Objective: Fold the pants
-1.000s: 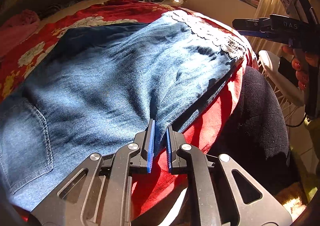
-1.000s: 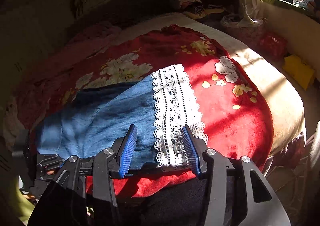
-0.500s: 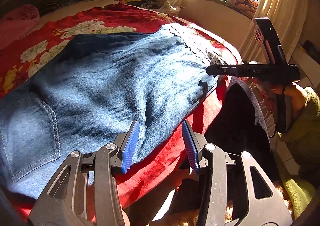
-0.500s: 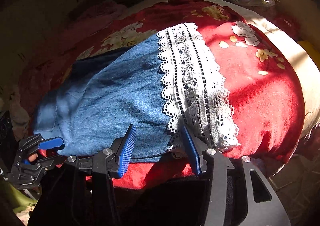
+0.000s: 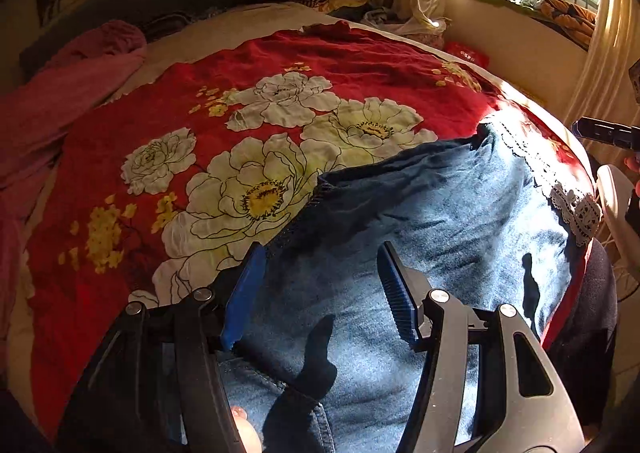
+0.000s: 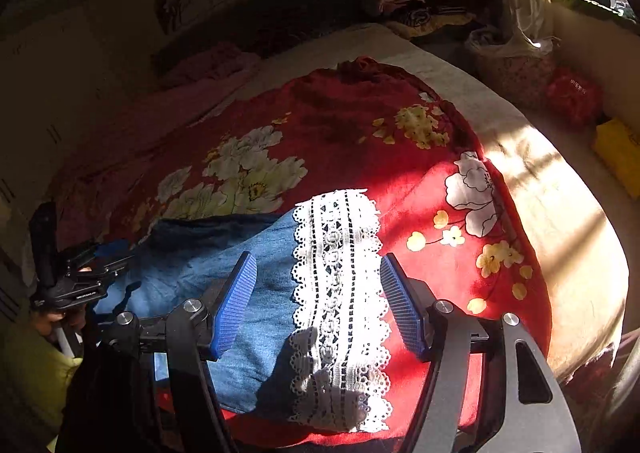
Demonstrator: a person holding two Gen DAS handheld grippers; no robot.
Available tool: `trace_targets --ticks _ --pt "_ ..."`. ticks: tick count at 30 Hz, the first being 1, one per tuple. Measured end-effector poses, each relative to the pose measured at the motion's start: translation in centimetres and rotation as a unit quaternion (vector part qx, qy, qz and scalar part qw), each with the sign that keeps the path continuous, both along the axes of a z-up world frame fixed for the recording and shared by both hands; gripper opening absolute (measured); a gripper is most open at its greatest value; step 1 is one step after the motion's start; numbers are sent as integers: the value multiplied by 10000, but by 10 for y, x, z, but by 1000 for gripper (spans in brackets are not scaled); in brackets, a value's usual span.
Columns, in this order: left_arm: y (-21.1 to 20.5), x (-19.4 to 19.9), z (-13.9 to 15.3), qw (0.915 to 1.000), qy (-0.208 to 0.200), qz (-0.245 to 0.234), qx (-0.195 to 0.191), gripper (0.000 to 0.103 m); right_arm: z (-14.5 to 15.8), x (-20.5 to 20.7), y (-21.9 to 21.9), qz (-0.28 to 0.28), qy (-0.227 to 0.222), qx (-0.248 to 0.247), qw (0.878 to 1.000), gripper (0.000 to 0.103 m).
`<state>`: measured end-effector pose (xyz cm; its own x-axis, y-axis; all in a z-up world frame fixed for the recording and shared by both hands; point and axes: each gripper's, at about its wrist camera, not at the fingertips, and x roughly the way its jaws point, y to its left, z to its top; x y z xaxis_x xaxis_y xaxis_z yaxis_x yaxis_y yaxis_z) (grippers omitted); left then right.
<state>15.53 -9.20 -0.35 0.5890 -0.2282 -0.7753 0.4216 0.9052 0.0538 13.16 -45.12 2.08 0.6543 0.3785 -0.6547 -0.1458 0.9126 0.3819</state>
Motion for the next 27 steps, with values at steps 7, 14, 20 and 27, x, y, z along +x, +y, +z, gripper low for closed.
trace_targets --ticks 7,14,20,27 --pt "-7 47 -22 9985 388 -329 195 55 -42 84 -15 228 814 553 9949 63" --pt "-12 73 -40 9934 908 -595 -357 56 -74 103 -7 603 1202 724 9883 47" --pt "-12 73 -43 9833 1267 -741 -1072 10 -72 82 1 972 834 805 9885 24" --pt "-8 81 -16 9808 1129 -455 -1525 5 -34 74 -19 852 -60 969 9916 19"
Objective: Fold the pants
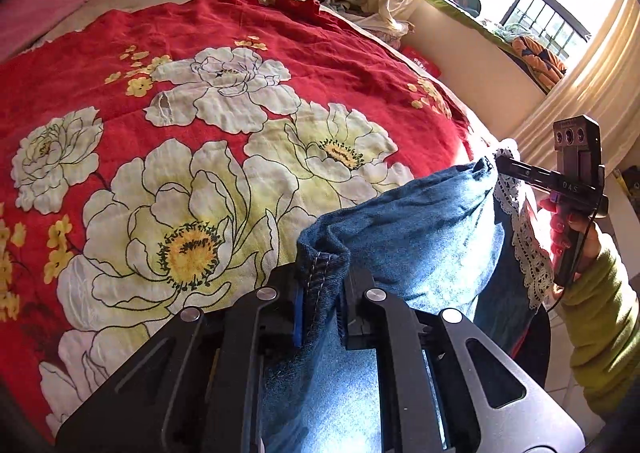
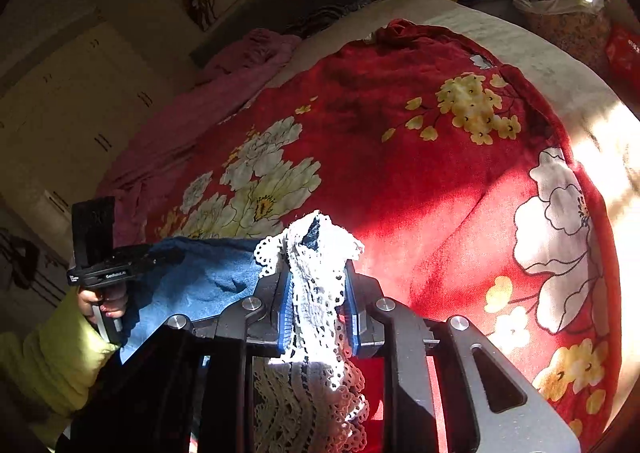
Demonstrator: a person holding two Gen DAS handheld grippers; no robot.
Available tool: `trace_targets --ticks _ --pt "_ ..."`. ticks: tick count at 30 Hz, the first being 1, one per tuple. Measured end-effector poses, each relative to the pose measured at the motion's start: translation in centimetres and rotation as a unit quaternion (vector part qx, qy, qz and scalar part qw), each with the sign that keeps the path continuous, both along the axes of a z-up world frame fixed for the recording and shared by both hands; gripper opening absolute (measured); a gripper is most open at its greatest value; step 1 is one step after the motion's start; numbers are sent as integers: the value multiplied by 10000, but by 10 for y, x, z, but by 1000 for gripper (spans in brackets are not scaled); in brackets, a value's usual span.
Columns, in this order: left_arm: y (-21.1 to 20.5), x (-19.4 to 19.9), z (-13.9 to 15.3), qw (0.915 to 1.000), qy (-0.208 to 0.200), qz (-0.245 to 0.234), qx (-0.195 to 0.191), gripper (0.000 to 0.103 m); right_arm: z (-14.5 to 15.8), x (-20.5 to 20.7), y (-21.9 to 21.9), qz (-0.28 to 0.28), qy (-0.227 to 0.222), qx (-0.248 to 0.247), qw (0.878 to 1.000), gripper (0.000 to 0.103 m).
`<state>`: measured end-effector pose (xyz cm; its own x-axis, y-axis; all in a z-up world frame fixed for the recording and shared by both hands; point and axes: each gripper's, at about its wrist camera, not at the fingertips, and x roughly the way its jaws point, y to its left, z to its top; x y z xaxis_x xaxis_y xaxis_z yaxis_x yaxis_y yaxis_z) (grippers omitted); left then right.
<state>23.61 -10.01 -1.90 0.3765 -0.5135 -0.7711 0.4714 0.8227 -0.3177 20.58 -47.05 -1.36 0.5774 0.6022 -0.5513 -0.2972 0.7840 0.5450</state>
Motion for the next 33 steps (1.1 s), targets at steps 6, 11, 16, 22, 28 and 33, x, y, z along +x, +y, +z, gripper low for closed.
trace_targets --ticks 6,11,16,22,28,33 --pt "-8 32 4 9986 43 501 -135 5 12 43 6 -181 0 -927 9955 19" --pt "-12 46 -32 9945 242 976 294 7 -29 66 27 -142 451 -1927 9801 22" --pt "-11 43 -39 9943 150 1003 335 11 -42 65 31 -340 361 -2364 9704 42" --pt "8 35 -27 9896 245 1394 272 43 -18 43 11 -722 223 -2221 9721 57" --pt "22 -2 5 9857 -262 1631 330 47 11 -8 10 -815 -86 -2067 9750 59" --pt "27 -48 25 9849 -550 1629 194 60 24 -56 17 -836 -306 -1694 9815 66"
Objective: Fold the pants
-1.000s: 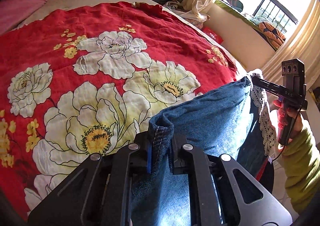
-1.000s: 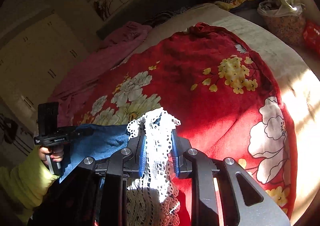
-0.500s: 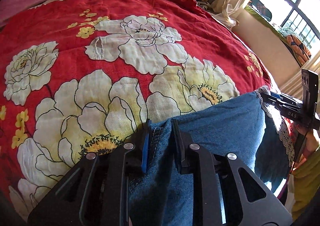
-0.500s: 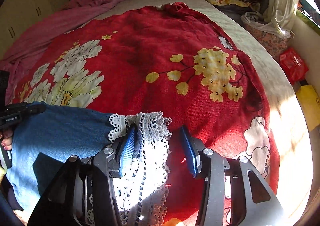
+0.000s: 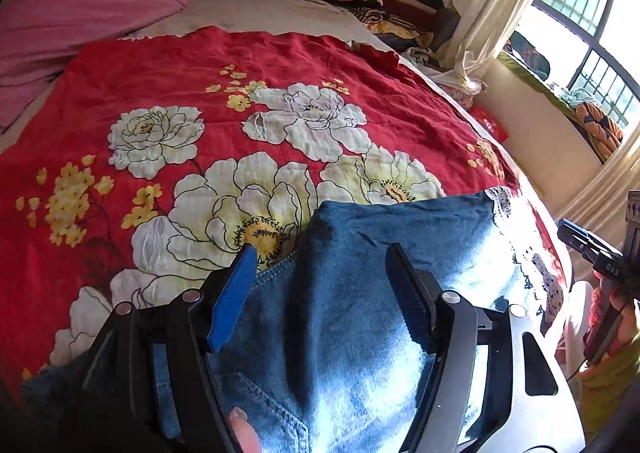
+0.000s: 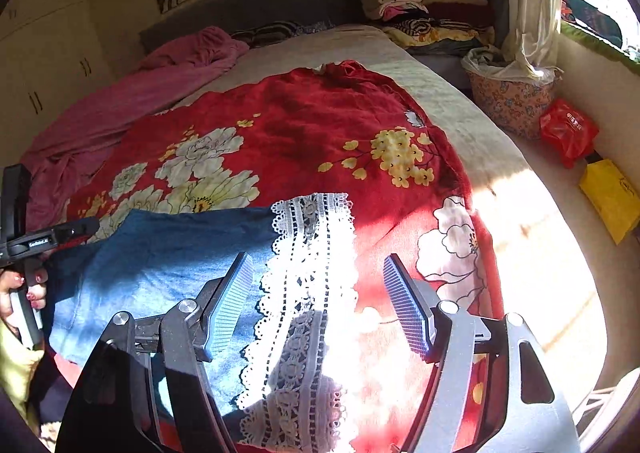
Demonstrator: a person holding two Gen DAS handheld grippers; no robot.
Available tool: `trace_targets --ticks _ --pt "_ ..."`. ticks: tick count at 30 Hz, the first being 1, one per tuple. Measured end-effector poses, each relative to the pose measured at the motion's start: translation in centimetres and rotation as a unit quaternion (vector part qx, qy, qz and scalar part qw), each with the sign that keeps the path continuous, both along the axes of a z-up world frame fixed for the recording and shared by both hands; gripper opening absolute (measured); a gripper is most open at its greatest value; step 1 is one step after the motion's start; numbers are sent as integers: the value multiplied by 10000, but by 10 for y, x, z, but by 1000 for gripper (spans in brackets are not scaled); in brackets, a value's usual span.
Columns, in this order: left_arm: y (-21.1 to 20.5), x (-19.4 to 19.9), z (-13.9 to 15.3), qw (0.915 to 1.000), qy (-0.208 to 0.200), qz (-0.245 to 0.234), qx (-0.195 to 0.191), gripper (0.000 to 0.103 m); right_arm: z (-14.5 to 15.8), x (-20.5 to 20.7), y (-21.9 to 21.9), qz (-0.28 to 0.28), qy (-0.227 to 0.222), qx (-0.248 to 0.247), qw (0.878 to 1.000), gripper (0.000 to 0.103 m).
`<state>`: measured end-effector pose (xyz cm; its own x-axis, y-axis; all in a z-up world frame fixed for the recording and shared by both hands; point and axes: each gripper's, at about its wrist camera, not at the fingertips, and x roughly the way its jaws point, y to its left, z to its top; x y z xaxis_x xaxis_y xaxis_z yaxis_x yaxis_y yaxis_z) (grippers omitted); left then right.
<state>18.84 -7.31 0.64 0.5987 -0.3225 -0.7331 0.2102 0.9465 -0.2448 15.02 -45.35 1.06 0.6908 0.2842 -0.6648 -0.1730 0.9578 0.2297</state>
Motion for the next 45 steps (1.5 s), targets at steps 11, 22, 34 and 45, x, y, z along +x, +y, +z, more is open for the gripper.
trace_targets --ticks 11,22,34,45 --pt "67 -99 13 9976 -162 645 -170 67 -9 -87 18 -133 13 573 9983 72" --pt "153 -169 -14 9850 200 1704 -185 67 -32 -112 43 152 352 696 9968 73" --pt "129 -153 -58 9829 699 1637 -466 68 -62 -85 -34 -983 927 1963 9712 73" --pt "135 -153 -55 9782 523 1989 -274 54 -54 -60 -20 -314 661 1926 9785 24"
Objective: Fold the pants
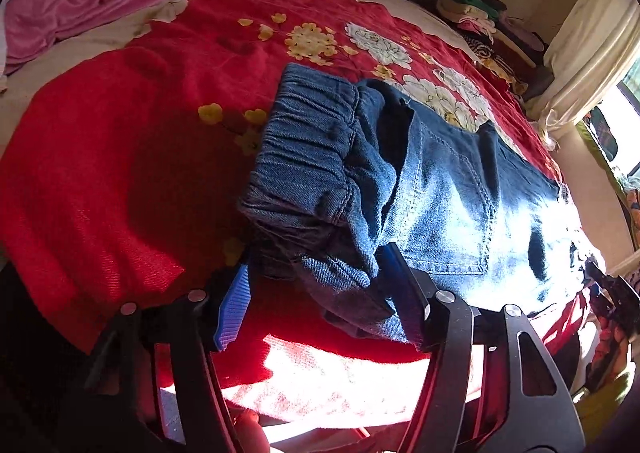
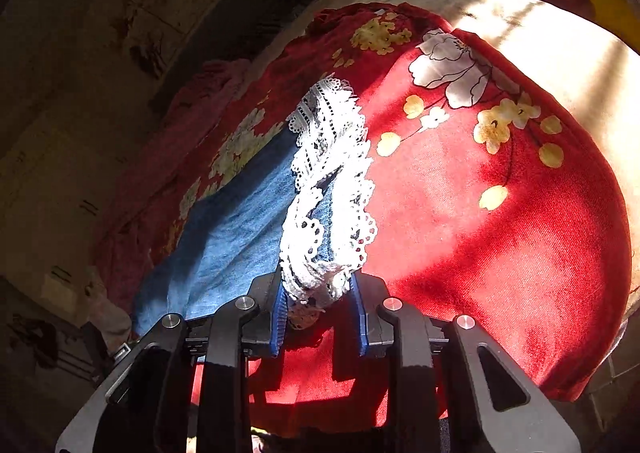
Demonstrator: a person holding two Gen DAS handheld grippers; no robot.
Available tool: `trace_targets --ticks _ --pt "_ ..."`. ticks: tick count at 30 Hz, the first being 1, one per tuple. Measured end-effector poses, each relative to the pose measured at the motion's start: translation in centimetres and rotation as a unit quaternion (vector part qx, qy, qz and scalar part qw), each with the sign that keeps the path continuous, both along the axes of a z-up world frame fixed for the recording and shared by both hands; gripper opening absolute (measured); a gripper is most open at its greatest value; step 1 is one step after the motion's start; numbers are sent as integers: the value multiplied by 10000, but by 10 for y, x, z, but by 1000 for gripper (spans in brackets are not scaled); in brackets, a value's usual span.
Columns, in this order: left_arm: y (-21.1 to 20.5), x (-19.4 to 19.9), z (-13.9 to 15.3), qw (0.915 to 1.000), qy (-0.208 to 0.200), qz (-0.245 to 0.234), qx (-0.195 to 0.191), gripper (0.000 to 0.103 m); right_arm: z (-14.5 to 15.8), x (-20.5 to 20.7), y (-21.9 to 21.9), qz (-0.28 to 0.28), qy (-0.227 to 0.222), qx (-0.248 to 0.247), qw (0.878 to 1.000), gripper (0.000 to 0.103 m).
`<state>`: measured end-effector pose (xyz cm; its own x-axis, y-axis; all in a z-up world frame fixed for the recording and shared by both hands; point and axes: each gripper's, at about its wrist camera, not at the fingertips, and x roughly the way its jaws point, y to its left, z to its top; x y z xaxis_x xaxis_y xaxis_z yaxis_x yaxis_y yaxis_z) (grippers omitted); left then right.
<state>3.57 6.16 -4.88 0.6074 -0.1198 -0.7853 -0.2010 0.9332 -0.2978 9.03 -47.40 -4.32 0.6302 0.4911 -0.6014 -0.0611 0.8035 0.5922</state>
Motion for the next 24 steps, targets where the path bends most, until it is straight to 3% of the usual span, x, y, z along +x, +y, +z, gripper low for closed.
trace_targets --ticks 3,7,11,15,17,19,21,24 --pt "1 0 0 10000 -12 12 64 54 17 -7 5 10 -213 -658 9976 24" --pt "-2 2 -3 9997 -45 48 218 54 1 -4 18 95 119 -1593 9871 24" --pt "-4 4 -6 9991 -80 13 412 56 -16 -9 12 -79 154 -1443 9894 25" --pt "-1 4 -6 9983 -211 31 544 60 -15 -12 15 -185 119 -1603 9868 27" --pt "1 3 -5 9987 -216 -19 464 61 -10 -15 15 -239 129 -1613 9865 34" --pt "5 3 0 9994 -79 -187 276 62 1 -23 11 -385 85 -1627 9859 52" --pt "13 -6 15 9991 -188 -186 335 65 11 -35 7 -553 -49 -1660 9846 61" --pt "24 -20 40 9984 -411 -65 389 67 26 -51 8 -604 -297 -1776 9818 61"
